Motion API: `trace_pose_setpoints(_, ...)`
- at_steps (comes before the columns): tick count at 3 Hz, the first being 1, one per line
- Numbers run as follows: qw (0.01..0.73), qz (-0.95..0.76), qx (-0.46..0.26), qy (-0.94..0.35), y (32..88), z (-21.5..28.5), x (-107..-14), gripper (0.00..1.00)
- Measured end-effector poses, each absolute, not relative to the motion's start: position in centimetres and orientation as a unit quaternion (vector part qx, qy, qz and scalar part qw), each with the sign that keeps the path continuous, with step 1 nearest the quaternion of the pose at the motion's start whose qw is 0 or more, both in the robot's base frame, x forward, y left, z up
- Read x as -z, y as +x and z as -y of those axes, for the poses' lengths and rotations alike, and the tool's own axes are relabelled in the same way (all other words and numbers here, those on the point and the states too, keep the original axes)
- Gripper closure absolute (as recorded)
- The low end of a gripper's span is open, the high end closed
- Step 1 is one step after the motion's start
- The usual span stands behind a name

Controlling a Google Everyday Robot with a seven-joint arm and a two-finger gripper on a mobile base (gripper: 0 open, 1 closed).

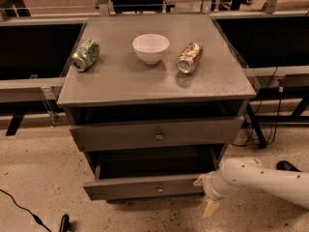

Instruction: Close middle drawer

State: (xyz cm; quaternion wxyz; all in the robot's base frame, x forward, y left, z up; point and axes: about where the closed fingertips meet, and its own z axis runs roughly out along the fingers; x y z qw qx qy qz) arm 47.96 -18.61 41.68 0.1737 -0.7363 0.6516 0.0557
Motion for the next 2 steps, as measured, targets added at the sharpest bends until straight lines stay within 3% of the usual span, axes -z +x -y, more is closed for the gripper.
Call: trace_pose_setpoints(2, 0.187, -0.634, -0.084, -0.746, 49.61, 17.21, -41.2, 0.62)
